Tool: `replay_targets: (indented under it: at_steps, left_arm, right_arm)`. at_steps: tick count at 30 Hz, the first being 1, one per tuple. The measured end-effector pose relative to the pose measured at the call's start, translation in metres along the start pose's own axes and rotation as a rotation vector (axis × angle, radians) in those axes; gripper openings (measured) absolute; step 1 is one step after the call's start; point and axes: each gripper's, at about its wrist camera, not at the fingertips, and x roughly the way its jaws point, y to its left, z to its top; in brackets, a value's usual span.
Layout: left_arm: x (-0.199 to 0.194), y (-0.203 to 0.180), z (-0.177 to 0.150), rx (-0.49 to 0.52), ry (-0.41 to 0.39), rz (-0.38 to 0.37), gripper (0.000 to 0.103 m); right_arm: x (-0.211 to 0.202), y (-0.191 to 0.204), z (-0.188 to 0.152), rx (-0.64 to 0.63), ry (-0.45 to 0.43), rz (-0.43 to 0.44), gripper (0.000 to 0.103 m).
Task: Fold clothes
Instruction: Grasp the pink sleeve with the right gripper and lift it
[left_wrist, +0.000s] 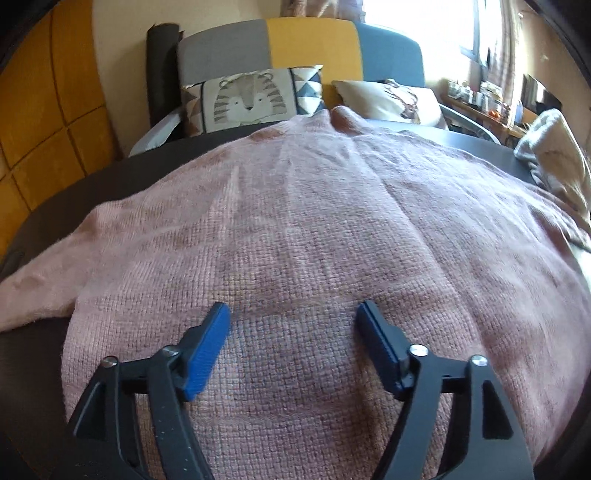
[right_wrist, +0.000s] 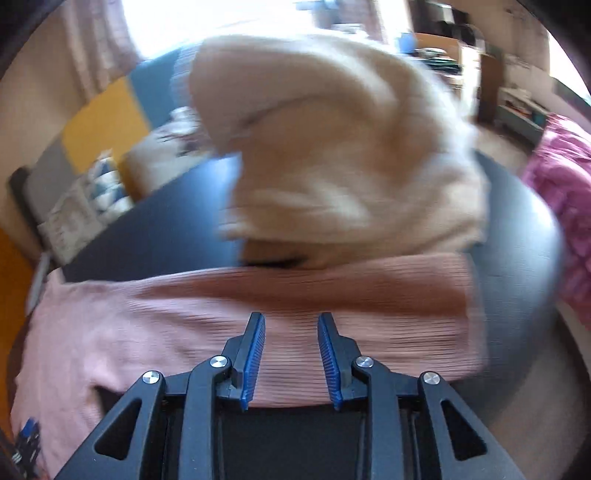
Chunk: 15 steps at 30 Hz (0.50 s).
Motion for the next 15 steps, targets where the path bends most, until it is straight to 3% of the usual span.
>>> replay_targets:
  at_steps: [5,8,15]
  left_arm:
    - [0.002,0.001,0.001,-0.009,0.007,0.017,0.086]
    - [0.003,0.001,0.001,-0.017,0.013,0.033,0.09]
    - [0.006,0.005,0.003,-0.049,0.036,0.047,0.097]
  right_arm:
    - [-0.01,-0.047,0.002,0.087,0.0,-0.126,0.03]
    - [-0.015,-0.075,-0.007,0.164,0.008,-0.149,0.031]
    - [0.006,-0.075,-0.01,0.195,0.028,-0.19,0.031]
